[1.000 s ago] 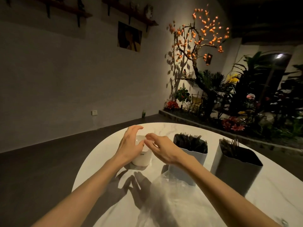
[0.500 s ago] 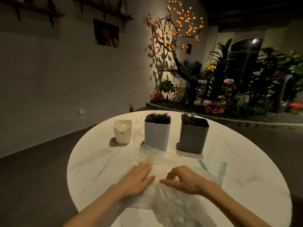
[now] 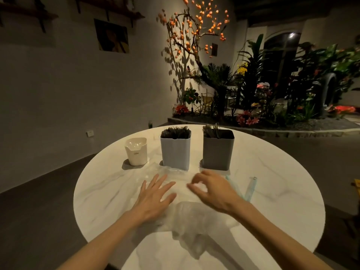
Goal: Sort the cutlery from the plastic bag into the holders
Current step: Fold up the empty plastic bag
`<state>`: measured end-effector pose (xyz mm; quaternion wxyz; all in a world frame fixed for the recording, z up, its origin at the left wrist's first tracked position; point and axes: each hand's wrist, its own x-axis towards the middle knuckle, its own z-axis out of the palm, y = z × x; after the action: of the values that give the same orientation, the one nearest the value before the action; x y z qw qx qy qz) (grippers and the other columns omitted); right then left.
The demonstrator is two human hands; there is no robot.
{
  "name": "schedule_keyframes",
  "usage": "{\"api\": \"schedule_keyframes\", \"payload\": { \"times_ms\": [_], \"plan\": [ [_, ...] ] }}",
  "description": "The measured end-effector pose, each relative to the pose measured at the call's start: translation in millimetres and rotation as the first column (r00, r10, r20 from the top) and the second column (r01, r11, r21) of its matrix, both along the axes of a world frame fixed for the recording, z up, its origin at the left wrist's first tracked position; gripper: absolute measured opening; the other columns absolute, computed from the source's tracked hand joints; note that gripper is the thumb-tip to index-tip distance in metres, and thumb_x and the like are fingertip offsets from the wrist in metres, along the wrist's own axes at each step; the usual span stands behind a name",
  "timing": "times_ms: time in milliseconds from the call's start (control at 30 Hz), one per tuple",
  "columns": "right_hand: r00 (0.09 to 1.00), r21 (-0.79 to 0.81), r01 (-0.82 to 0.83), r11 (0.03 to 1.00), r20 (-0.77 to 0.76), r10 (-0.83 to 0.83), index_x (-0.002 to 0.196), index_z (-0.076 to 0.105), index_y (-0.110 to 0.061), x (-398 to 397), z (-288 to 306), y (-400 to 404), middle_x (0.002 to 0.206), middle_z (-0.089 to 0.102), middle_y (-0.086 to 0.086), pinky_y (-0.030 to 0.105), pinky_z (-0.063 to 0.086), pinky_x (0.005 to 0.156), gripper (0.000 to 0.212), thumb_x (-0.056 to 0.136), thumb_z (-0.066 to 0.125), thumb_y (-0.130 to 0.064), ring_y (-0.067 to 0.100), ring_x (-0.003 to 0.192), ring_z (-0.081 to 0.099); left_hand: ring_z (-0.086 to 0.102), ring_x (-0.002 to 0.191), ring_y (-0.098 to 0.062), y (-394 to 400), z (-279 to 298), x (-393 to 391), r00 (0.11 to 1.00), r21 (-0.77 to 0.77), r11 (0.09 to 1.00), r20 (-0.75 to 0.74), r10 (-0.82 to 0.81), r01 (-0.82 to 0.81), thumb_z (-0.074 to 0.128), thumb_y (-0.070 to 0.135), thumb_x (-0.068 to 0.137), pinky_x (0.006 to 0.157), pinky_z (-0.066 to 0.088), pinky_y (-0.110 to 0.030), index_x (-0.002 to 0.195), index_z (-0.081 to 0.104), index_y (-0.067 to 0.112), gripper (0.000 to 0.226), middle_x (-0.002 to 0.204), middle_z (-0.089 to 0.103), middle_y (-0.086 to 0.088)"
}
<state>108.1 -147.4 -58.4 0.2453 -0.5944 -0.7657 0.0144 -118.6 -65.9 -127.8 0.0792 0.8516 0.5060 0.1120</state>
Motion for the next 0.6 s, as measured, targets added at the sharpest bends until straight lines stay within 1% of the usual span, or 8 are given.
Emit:
{"api": "schedule_keyframes", "payload": {
  "times_ms": [67,133,200,267,400,500,567,600],
  "plan": [
    [0.977,-0.32,-0.214,0.923,-0.091,0.195,0.13,0.055,-0.038,-32,-6,-5,0.134,0.054,-0.011,0.03,0.044,0.101,0.056,0.088,0.047,-0.075,0.01,0.117,0.052,-0.014,0.155,-0.018,-2,-7,4,0.997,-0.098,0.994,-0.066,-0.044,0.038,0.0,0.079,0.085,0.121,-0.013,-0.055,0.158,0.007,0.044,0.081,0.168,-0.007,0.01],
    [0.952,-0.475,-0.23,0.85,0.073,0.298,0.136,0.051,-0.036,-43,-19,-6,0.137,0.055,-0.007,0.036,0.045,0.103,0.064,0.084,0.059,-0.072,0.017,0.119,0.053,-0.013,0.155,-0.019,-1,-15,-1,0.987,-0.129,0.991,-0.153,-0.048,0.029,-0.015,0.083,0.073,0.121,-0.011,-0.057,0.159,0.001,0.04,0.098,0.168,-0.01,0.01],
    [0.941,-0.479,-0.182,0.859,0.167,0.293,0.132,0.057,-0.034,-32,-22,-5,0.132,0.06,-0.005,0.037,0.046,0.1,0.057,0.085,0.063,-0.065,0.02,0.116,0.056,-0.011,0.155,-0.015,2,-19,-9,0.987,-0.117,0.993,-0.16,-0.005,-0.014,-0.002,0.075,0.09,0.121,-0.01,-0.058,0.159,0.004,0.04,0.078,0.168,-0.008,0.012],
    [0.962,-0.478,-0.136,0.868,0.144,0.23,0.13,0.062,-0.034,-10,-19,-4,0.131,0.063,-0.008,0.036,0.046,0.1,0.048,0.089,0.061,-0.06,0.018,0.115,0.056,-0.009,0.155,-0.013,7,-21,-18,0.988,-0.106,0.993,-0.147,0.034,-0.05,0.013,0.067,0.099,0.121,-0.01,-0.058,0.159,0.008,0.042,0.065,0.168,-0.005,0.014],
    [0.975,-0.476,-0.049,0.878,0.167,0.145,0.117,0.074,-0.03,37,-7,-5,0.117,0.072,-0.009,0.031,0.056,0.088,0.031,0.093,0.065,-0.047,0.011,0.093,0.063,-0.009,0.155,-0.013,15,-24,-34,0.985,-0.104,0.992,-0.162,0.059,-0.077,0.013,0.066,0.1,0.121,-0.009,-0.058,0.159,0.007,0.043,0.063,0.168,-0.005,0.014],
    [0.936,-0.557,0.119,0.822,0.34,0.095,0.116,0.074,-0.027,58,4,-9,0.115,0.07,-0.006,0.029,0.055,0.093,0.025,0.092,0.069,-0.033,0.014,0.096,0.064,-0.009,0.155,-0.013,13,-25,-35,0.986,-0.11,0.991,-0.155,0.056,-0.074,0.014,0.067,0.099,0.122,-0.008,-0.057,0.158,0.008,0.043,0.064,0.168,-0.004,0.013],
    [0.901,-0.602,0.205,0.771,0.423,0.091,0.118,0.073,-0.023,60,11,-5,0.117,0.071,-0.002,0.033,0.055,0.096,0.028,0.091,0.067,-0.023,0.018,0.101,0.066,0.001,0.155,-0.015,12,-21,-31,0.99,-0.075,0.994,-0.126,0.067,-0.077,0.022,0.066,0.099,0.122,-0.004,-0.058,0.156,0.023,0.043,0.061,0.168,0.009,0.01],
    [0.906,-0.568,0.196,0.799,0.417,0.074,0.116,0.074,-0.022,55,14,0,0.116,0.072,-0.001,0.034,0.056,0.094,0.027,0.091,0.064,-0.02,0.018,0.1,0.067,0.01,0.154,-0.016,12,-18,-28,0.992,-0.011,0.996,-0.09,0.084,-0.086,0.027,0.064,0.097,0.121,0.0,-0.057,0.15,0.036,0.042,0.058,0.165,0.02,0.007]
  ]
}}
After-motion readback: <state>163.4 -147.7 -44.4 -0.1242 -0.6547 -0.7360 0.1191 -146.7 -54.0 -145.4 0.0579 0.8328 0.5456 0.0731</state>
